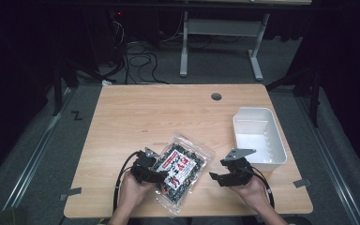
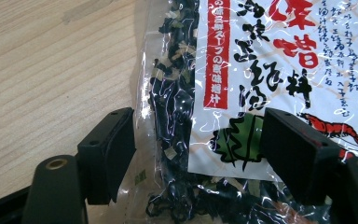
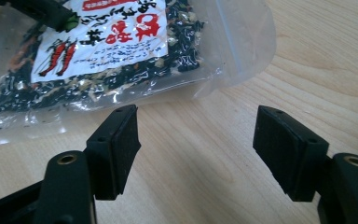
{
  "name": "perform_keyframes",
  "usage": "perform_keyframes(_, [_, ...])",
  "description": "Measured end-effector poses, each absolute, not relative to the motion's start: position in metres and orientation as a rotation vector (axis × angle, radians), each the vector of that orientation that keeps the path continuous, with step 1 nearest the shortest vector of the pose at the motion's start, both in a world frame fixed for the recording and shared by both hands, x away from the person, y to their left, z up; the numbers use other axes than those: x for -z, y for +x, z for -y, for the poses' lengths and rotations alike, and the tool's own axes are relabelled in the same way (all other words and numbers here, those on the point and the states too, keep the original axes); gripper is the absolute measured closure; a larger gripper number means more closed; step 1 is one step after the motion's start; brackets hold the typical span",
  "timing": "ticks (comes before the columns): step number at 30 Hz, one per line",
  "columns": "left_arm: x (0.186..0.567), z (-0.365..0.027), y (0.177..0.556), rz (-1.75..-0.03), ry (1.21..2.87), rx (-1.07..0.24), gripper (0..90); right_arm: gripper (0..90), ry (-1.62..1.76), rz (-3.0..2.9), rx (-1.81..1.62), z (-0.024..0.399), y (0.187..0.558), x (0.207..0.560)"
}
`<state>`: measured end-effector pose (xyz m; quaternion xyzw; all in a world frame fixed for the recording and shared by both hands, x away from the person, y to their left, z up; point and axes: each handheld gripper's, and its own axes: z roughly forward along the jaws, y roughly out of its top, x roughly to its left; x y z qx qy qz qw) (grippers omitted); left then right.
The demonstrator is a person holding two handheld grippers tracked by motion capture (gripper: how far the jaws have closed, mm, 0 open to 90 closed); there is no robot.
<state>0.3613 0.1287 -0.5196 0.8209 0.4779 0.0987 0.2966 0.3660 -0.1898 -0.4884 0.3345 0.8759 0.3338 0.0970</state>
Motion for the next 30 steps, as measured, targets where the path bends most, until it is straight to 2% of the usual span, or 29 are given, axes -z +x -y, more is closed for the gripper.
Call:
perform_keyframes(22, [0.52,-0.121,0.356,-1.205,2.213,-0.238,27.1,31.4,1.09,-2.641,-0.923,0.166,0.395,0.495])
perform_keyframes(26, [0.52,-0.12,0.356,-1.191,2.215,-0.23,27.1,34.3,1.103,-2.671,-0.918,0.165,0.399,0.499])
perform_keyframes(30, [0.52,-0.12,0.356,-1.195,2.212,-0.231,27.0,44.2,1.109,-2.672,-0.962,0.166,0.4,0.498])
